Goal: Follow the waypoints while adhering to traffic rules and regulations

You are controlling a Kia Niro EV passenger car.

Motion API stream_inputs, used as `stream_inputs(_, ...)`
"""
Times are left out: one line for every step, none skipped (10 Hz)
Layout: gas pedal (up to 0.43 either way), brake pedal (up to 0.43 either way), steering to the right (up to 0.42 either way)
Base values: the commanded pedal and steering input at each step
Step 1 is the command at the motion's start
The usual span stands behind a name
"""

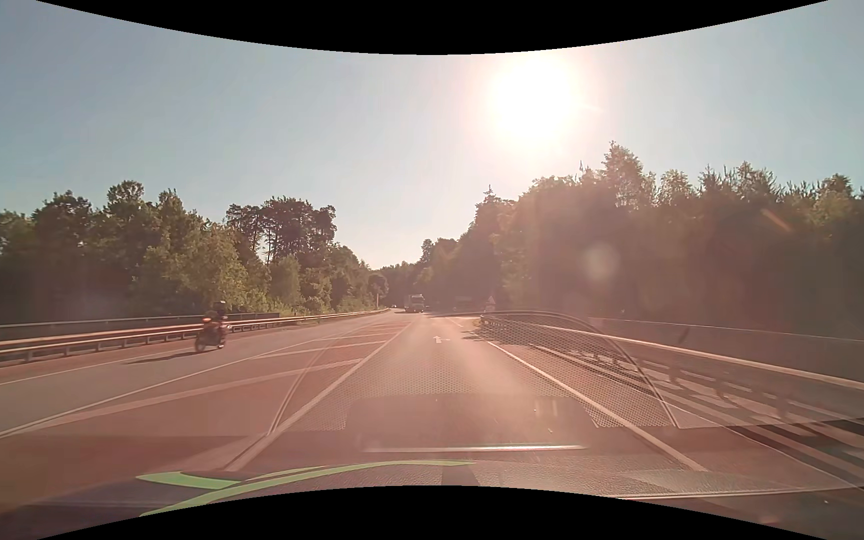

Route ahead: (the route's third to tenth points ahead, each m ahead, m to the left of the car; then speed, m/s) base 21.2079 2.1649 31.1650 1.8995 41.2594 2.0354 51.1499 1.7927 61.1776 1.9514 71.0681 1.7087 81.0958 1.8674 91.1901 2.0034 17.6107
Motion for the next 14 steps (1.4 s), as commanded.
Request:
stream_inputs(0.118,0.0,0.002)
stream_inputs(0.13,0.0,0.001)
stream_inputs(0.13,0.0,0.001)
stream_inputs(0.13,0.0,0.001)
stream_inputs(0.13,0.0,0.001)
stream_inputs(0.13,0.0,0.002)
stream_inputs(0.13,0.0,0.001)
stream_inputs(0.13,0.0,0.001)
stream_inputs(0.13,0.0,0.001)
stream_inputs(0.13,0.0,0.002)
stream_inputs(0.13,0.0,0.001)
stream_inputs(0.098,0.0,0.001)
stream_inputs(0.028,0.0,0.002)
stream_inputs(0.0,0.0,0.001)
